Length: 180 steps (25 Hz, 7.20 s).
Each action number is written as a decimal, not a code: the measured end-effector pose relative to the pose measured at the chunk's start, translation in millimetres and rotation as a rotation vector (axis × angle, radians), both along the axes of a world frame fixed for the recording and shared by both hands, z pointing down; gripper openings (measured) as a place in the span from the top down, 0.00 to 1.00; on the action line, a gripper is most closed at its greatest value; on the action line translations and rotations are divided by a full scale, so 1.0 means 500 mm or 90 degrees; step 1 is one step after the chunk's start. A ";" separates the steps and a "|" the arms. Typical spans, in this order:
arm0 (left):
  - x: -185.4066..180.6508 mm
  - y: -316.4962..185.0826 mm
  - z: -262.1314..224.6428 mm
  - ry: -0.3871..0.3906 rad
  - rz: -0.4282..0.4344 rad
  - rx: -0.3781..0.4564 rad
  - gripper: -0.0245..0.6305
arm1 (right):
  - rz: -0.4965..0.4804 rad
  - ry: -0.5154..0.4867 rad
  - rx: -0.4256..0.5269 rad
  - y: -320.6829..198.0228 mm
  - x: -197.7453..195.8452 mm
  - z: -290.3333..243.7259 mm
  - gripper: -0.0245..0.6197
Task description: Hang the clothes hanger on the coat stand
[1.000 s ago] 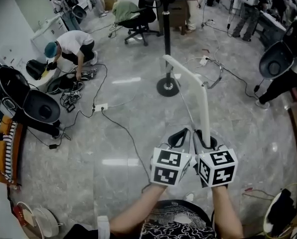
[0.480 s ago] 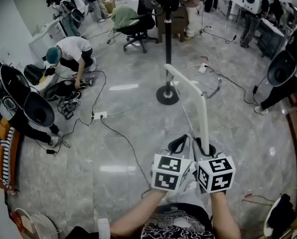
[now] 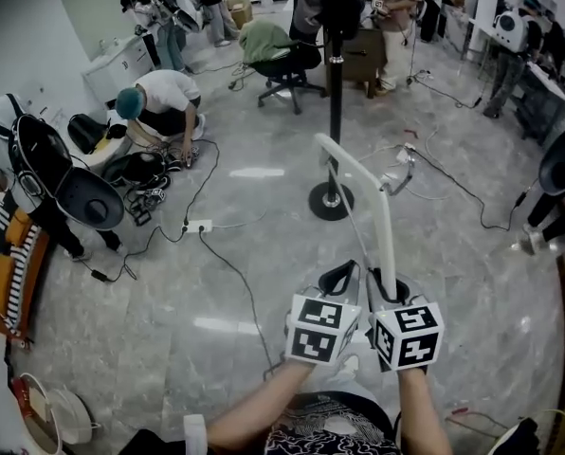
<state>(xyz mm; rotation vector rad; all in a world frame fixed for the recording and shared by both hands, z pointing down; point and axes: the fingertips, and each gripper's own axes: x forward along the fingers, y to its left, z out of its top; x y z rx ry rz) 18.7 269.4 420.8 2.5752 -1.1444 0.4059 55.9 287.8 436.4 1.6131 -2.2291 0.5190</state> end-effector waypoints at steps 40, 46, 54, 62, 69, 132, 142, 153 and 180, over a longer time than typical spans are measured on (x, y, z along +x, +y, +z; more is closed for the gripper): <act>0.076 -0.414 0.003 -0.017 -0.072 0.002 0.95 | -0.073 -0.010 0.002 -0.421 0.079 -0.001 0.92; 0.001 -0.509 -0.009 -0.007 -0.061 0.003 0.95 | -0.066 -0.006 0.002 -0.511 0.002 -0.011 0.92; -0.068 -0.589 -0.021 0.004 -0.019 0.004 0.95 | -0.030 -0.003 0.000 -0.584 -0.074 -0.014 0.92; -0.106 -0.649 -0.004 0.008 0.030 0.001 0.95 | 0.015 -0.002 -0.006 -0.641 -0.117 0.000 0.92; -0.131 -0.694 0.008 0.011 0.040 0.000 0.95 | 0.028 0.000 -0.003 -0.690 -0.138 0.006 0.92; 0.042 -1.195 0.061 -0.036 -0.102 -0.021 0.95 | -0.102 -0.004 -0.032 -1.218 0.051 0.062 0.92; 0.019 -1.285 0.058 -0.031 -0.066 -0.026 0.95 | -0.072 0.009 -0.042 -1.297 0.024 0.064 0.92; 0.001 -1.355 0.059 -0.034 -0.047 -0.022 0.95 | -0.056 0.017 -0.058 -1.358 0.005 0.091 0.92; -0.004 -1.462 0.111 -0.040 -0.009 -0.044 0.95 | -0.020 0.024 -0.096 -1.471 0.005 0.171 0.92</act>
